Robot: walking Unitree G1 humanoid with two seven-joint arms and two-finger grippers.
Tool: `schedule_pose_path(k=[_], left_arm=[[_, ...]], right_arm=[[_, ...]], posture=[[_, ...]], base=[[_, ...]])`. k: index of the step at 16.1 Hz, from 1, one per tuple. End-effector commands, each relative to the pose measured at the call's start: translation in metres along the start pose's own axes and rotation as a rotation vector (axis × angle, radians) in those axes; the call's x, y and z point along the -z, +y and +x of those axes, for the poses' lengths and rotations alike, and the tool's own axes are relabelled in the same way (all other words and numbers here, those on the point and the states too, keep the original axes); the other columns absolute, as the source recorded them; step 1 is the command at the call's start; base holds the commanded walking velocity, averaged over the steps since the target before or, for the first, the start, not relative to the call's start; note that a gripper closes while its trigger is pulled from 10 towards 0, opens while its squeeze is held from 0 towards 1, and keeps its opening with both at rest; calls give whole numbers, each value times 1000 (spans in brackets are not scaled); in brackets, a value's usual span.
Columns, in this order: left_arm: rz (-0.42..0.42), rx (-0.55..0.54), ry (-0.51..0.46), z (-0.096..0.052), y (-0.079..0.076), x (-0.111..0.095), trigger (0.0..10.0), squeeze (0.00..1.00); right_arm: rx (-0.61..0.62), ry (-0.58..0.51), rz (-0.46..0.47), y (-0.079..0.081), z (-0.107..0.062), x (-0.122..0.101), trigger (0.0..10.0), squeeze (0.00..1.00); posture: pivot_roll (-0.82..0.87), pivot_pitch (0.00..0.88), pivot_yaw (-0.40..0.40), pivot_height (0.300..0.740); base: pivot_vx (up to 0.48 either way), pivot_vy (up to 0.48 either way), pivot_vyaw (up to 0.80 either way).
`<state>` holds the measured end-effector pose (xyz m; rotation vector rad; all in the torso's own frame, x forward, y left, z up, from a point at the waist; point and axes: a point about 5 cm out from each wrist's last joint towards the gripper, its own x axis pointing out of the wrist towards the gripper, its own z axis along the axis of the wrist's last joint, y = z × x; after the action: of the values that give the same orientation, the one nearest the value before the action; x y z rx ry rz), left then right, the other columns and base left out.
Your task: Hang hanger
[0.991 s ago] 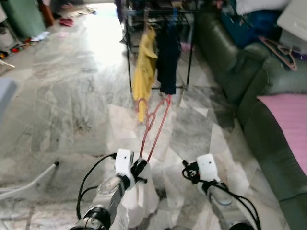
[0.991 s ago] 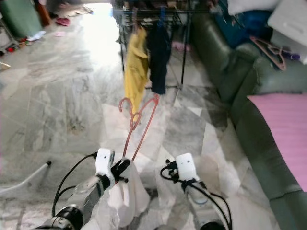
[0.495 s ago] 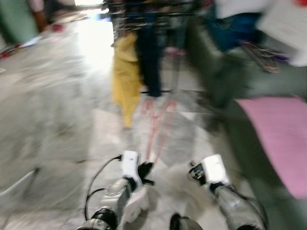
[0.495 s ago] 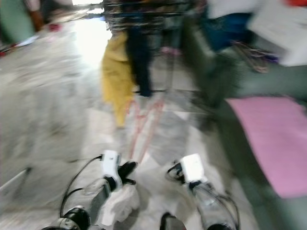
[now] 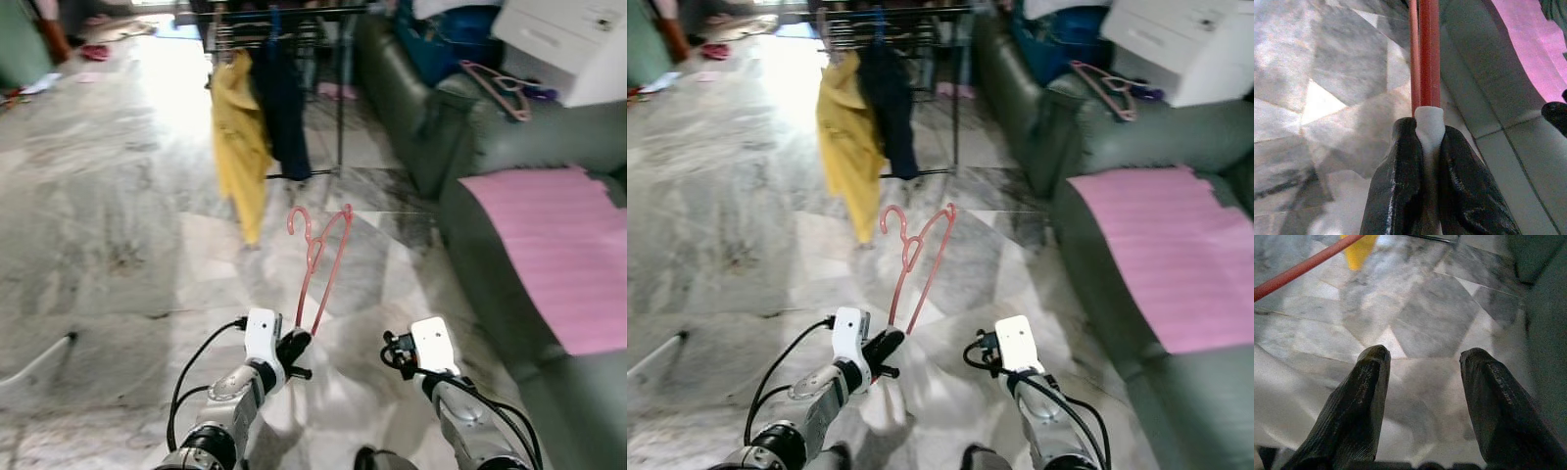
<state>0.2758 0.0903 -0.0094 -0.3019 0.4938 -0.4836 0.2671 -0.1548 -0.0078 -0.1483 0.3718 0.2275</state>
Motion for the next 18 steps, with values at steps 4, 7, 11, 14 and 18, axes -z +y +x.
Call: schedule_pose_path(k=[4, 7, 11, 14, 18], left_arm=[[36, 15, -13, -1, 3, -6, 10000, 0], [53, 17, -4, 0, 3, -6, 10000, 0], [67, 25, -3, 0, 2, -6, 10000, 0], [89, 24, -9, -1, 3, -7, 10000, 0], [90, 31, -26, -4, 6, -8, 10000, 0]], right_arm=[[-1, -7, 16, 5, 0, 0, 10000, 0], [6, -7, 21, 5, 0, 0, 10000, 0], [5, -10, 20, 4, 1, -1, 10000, 0], [1, -9, 17, 5, 1, -1, 10000, 0], [5, -17, 26, 6, 3, -4, 10000, 0]], posture=[[-106, 130, 7, 740], [-105, 123, 11, 740], [-102, 124, 8, 740], [-92, 126, 6, 740], [-87, 132, 16, 740]], base=[[0, 480, 0], [0, 480, 0], [0, 423, 0], [0, 290, 0], [0, 0, 0]])
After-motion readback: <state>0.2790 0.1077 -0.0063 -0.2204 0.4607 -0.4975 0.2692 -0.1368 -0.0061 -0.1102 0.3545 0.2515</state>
